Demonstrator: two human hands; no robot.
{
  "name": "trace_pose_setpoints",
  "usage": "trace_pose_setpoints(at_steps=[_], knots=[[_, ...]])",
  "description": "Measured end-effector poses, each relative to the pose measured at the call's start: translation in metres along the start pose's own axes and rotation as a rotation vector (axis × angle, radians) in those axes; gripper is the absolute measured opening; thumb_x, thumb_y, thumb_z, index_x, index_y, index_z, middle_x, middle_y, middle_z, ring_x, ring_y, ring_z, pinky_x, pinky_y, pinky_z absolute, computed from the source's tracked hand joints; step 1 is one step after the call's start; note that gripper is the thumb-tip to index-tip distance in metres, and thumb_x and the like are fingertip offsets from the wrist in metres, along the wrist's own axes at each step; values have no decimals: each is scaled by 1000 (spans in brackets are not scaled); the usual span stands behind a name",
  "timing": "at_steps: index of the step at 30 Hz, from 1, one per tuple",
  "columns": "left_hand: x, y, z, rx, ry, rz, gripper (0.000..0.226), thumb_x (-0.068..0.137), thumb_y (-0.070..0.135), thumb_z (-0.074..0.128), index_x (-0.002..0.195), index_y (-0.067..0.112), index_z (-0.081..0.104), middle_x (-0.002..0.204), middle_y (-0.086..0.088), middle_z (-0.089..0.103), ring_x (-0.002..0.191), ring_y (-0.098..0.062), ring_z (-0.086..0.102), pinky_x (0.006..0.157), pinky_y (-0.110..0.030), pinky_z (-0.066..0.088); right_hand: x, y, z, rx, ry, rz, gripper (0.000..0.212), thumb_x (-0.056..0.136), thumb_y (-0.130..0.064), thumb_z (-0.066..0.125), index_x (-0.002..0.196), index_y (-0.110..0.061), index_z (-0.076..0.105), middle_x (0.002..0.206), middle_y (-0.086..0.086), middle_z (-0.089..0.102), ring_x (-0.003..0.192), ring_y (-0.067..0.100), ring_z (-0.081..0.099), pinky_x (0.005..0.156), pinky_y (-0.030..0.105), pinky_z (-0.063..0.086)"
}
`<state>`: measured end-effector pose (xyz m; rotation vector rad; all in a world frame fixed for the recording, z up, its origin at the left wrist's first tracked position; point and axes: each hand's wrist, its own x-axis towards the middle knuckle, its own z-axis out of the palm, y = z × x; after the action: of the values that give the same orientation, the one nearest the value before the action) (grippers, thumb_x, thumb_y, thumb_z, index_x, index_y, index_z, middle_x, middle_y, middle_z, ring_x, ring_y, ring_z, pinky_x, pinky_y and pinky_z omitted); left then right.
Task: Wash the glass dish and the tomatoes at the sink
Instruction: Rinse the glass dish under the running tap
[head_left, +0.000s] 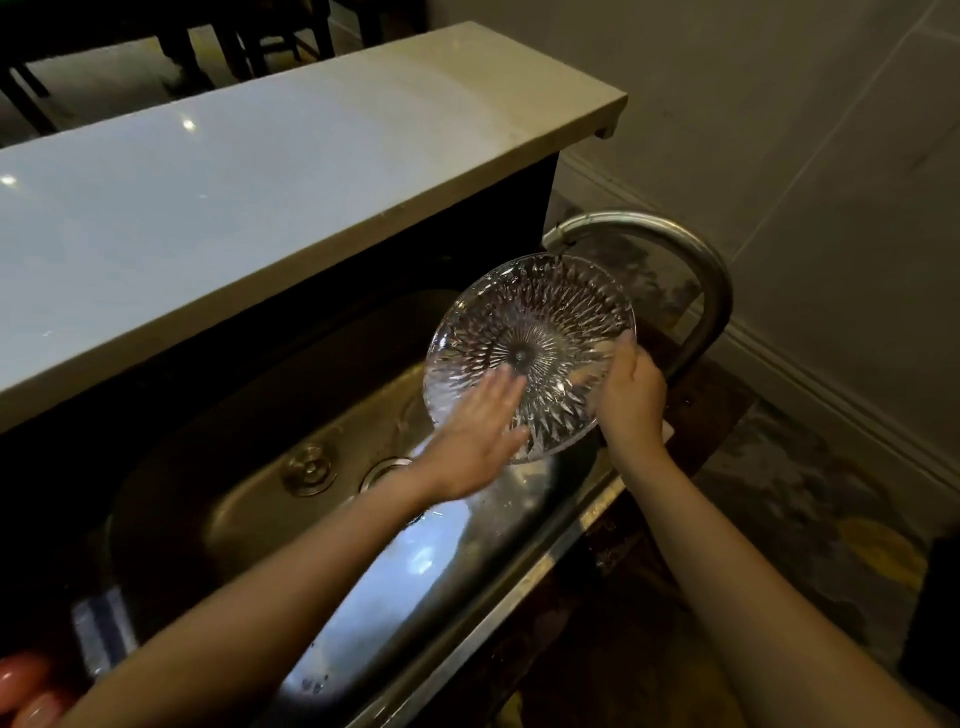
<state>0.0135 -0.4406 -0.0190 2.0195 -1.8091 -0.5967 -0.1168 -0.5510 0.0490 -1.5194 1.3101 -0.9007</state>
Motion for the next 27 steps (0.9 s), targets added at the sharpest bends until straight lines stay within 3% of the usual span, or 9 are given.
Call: trace_pose_setpoints(at_steps=[4,6,9,14,18,22,25,27], knots=[[26,41,-10,-65,68,131,56,99,38,19,147,24,-8,153,8,-17,140,-6,-21,115,-31,-16,-8,-3,5,48,-52,14,45,101,-33,27,94,-7,63,81,5,67,73,14,62,68,23,48],[52,47,-26,-27,151,127,56,100,35,22,149,18,0,157,2,-8,140,-6,-16,116,-31,-13,-12,-6,6,31,-76,4,47,101,-35,25,93,-10,64,74,-4,64,69,7,60,62,20,46],[83,38,-49,87,225,144,58,98,41,21,149,19,6,159,0,1,143,-9,-6,118,-35,-5,-14,-8,4,27,-66,6,50,101,-39,24,87,-10,63,70,2,64,64,13,59,64,29,46],[87,-28,-65,176,236,-103,56,99,43,20,149,20,7,159,-2,-1,146,-15,-6,120,-40,-3,-6,-10,-6,40,50,33,53,100,-41,22,96,-8,63,84,18,71,71,31,62,76,46,51],[32,-35,-28,118,161,-196,61,98,47,18,148,21,-4,157,0,-13,144,-13,-14,118,-38,-10,-4,-12,-6,12,92,-26,43,101,-38,25,82,-19,59,69,0,65,61,12,60,65,32,49],[-1,27,15,-88,117,27,58,96,51,14,142,33,-16,151,11,-24,140,-4,-24,116,-31,-15,-5,-7,1,13,66,-86,41,102,-29,27,87,-10,61,66,-11,58,56,-11,56,53,1,39],[30,54,0,-71,182,113,58,97,41,18,147,23,-8,154,8,-15,139,-3,-22,114,-28,-17,-10,-1,4,4,3,-50,49,102,-33,25,95,-6,65,81,-1,65,69,-4,57,55,-1,40],[59,53,-20,-4,254,94,59,99,38,23,149,18,1,158,2,-5,143,-8,-14,117,-34,-12,-14,0,6,-6,-36,-46,51,101,-36,24,96,-7,66,82,4,67,72,8,62,64,10,47]])
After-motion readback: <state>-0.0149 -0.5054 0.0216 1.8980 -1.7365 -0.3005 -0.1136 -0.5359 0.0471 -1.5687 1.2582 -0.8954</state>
